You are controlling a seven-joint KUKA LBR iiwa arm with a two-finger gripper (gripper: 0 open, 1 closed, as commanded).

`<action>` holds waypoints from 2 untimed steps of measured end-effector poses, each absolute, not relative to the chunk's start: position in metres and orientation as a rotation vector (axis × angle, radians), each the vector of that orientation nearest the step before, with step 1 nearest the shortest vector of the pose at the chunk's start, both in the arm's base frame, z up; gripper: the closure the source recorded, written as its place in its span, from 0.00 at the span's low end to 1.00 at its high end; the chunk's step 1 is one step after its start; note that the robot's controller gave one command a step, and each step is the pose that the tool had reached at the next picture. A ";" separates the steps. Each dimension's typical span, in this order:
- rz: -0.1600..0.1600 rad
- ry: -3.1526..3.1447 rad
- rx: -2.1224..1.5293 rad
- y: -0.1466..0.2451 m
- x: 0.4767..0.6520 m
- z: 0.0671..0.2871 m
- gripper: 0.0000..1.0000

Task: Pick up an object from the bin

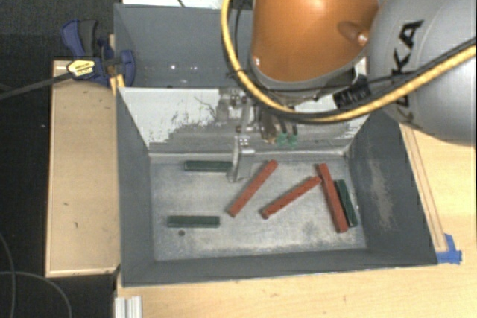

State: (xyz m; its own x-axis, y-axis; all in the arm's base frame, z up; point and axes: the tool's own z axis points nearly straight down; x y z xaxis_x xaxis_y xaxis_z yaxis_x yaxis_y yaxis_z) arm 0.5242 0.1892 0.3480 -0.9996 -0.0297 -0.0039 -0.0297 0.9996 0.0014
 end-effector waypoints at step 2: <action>0.004 3.135 0.057 0.206 0.527 0.245 0.00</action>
Offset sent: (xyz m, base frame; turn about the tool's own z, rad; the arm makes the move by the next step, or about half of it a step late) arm -0.0008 0.0281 -0.1391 0.0893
